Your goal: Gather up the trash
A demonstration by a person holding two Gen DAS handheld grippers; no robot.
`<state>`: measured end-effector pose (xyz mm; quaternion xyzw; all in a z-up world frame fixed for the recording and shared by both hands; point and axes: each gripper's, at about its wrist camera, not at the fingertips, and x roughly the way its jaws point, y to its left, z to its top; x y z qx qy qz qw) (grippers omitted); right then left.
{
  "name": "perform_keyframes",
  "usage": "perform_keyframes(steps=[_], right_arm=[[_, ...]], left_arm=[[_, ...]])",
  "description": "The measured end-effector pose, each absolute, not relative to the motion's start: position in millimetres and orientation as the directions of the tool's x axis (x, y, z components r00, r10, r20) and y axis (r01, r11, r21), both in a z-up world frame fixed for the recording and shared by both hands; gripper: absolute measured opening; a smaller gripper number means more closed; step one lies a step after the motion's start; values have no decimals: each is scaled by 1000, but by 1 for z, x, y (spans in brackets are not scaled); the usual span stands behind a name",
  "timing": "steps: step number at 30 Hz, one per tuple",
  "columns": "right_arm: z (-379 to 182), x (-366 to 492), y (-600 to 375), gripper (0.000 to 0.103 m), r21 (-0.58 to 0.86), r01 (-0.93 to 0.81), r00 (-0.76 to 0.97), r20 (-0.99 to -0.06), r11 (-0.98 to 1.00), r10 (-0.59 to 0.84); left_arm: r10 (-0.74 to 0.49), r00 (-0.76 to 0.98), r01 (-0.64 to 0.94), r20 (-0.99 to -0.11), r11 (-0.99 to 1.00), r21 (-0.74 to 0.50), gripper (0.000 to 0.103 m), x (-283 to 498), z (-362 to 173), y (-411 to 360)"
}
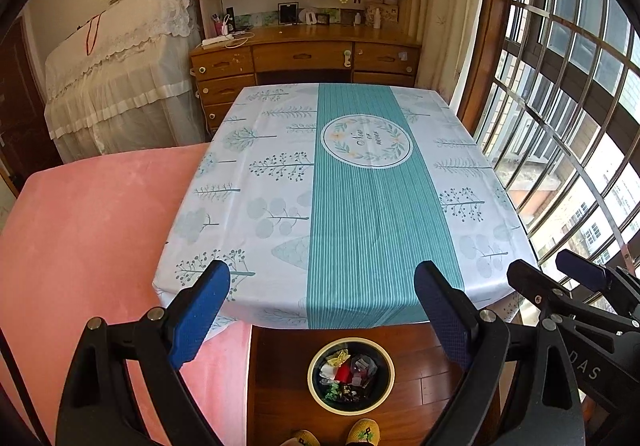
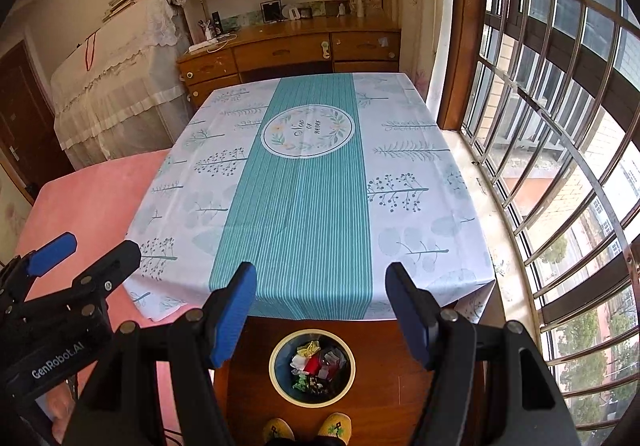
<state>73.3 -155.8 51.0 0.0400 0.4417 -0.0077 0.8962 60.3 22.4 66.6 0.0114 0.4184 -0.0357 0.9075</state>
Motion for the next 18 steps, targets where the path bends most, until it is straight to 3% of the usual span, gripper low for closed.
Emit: perform_keyframes(steps=[18], right_arm=[[49, 73, -154, 67, 51, 33, 607, -794, 998, 21]], left_arm=[[-62, 639, 74, -766, 997, -19, 92, 60, 62, 16]])
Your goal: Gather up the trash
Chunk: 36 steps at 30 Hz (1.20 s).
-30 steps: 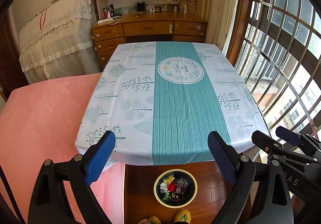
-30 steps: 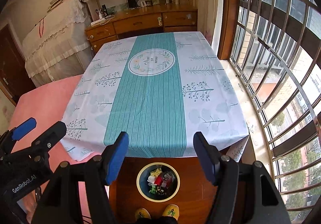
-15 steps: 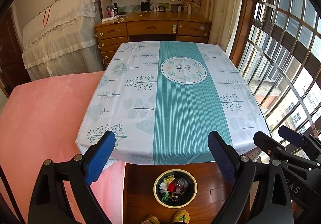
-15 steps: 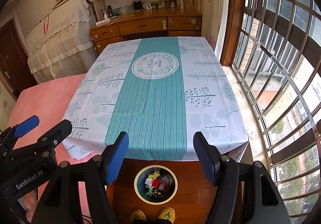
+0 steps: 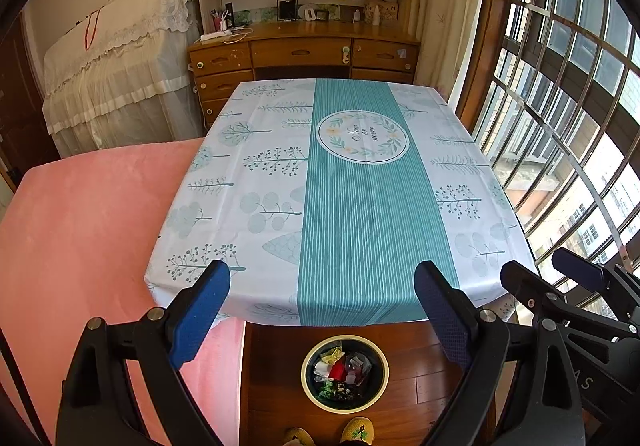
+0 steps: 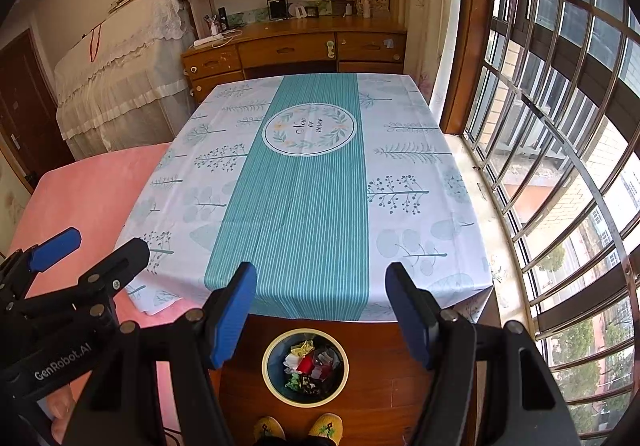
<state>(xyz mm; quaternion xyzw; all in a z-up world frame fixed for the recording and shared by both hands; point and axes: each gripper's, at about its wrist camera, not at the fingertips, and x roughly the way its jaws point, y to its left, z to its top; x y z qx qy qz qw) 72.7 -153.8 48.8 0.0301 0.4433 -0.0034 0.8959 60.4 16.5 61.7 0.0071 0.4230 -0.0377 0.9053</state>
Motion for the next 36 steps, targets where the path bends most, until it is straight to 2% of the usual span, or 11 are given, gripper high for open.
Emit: perform_keyframes(steps=[36], right_arm=[[44, 81, -162, 67, 52, 15, 591, -806, 999, 33]], left_arm=[[-60, 627, 72, -777, 997, -19, 92, 62, 54, 9]])
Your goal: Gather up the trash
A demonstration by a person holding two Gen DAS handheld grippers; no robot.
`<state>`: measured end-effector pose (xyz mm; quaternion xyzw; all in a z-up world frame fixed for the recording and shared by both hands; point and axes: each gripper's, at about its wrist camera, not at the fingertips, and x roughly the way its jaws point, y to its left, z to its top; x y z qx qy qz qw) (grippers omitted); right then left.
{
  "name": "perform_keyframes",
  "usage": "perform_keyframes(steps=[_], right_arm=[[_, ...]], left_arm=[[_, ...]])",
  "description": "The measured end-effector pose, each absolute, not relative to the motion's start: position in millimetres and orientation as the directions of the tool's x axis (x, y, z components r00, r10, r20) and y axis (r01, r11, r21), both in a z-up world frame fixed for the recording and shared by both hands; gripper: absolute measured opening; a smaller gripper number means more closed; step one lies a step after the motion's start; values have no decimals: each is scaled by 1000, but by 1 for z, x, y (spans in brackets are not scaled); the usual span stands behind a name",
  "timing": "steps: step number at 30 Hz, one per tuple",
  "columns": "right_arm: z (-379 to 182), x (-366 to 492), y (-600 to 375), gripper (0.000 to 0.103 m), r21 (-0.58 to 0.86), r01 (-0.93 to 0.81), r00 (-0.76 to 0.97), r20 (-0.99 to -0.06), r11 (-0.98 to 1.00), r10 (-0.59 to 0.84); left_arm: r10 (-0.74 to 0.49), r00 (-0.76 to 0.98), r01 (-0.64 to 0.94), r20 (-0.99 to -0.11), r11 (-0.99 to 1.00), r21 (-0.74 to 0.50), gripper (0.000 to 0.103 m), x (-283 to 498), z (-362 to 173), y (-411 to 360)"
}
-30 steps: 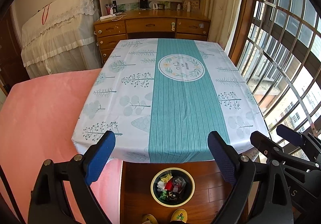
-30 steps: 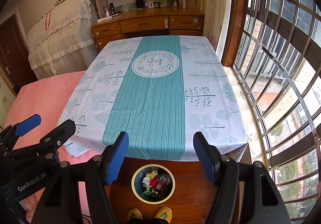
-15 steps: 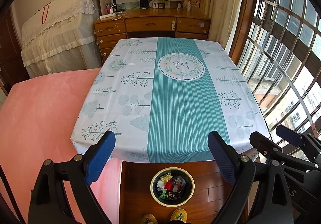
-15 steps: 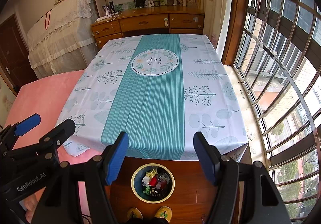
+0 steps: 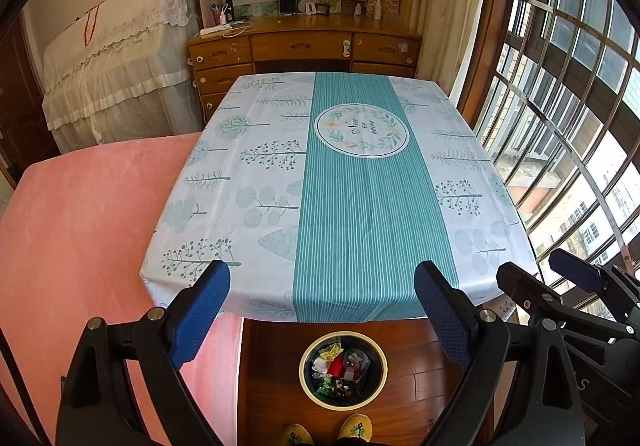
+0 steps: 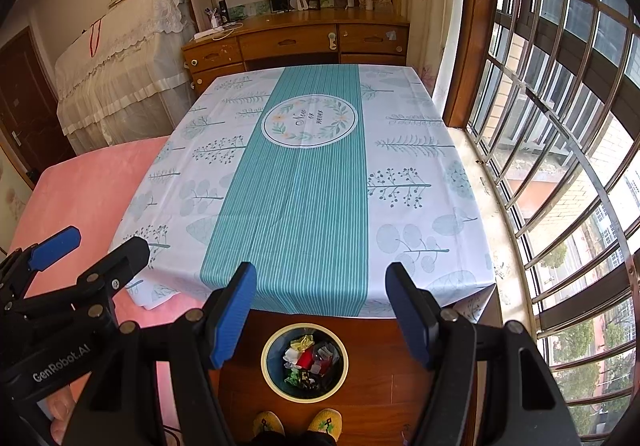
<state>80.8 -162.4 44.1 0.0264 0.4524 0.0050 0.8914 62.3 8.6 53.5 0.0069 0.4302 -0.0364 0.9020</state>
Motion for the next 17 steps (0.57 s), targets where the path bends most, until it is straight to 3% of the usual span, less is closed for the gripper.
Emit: perform_keyframes(steps=[17], right_arm=[[42, 81, -164, 67, 54, 13, 586, -809, 998, 36]], left_arm=[[-54, 624, 68, -779, 998, -15, 92, 61, 53, 7]])
